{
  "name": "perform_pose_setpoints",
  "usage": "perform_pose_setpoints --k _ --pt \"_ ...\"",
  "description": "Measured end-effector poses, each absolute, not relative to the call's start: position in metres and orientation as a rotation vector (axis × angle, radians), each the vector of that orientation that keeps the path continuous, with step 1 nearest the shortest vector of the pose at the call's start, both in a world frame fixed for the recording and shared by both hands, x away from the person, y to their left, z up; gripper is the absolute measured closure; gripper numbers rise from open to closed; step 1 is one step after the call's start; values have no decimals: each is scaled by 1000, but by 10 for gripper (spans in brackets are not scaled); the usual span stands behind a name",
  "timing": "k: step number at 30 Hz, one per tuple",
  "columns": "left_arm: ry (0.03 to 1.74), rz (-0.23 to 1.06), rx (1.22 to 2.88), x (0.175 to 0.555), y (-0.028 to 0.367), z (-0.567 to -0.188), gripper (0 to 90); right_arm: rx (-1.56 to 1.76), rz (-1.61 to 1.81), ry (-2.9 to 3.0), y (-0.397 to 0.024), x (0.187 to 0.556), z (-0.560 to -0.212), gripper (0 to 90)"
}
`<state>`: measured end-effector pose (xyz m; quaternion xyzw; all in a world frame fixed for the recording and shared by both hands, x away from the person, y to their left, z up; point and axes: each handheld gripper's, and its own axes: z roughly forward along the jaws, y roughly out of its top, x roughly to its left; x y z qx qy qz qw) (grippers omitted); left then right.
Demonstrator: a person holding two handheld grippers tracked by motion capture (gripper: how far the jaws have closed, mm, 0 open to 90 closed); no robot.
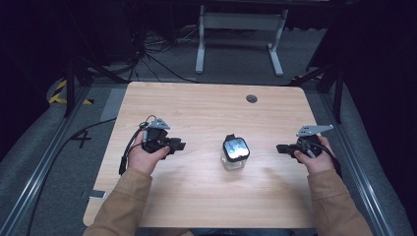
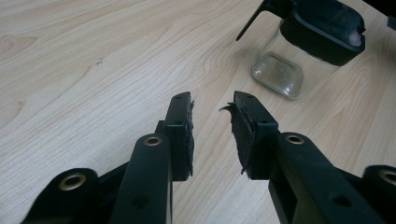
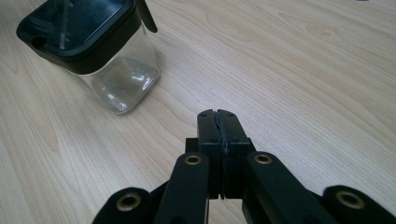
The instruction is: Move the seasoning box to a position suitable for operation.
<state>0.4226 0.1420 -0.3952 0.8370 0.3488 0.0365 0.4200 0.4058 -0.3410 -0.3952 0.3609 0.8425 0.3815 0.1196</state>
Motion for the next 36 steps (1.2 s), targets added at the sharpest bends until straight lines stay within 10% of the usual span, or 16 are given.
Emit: perform_pose_setpoints --k 13,36 --pt "826 64 2143 424 116 -392 889 1040 1135 2485 -336 405 -399 897" --pt "700 -66 2219 439 23 -424 900 996 1150 2520 -319 401 -409 899"
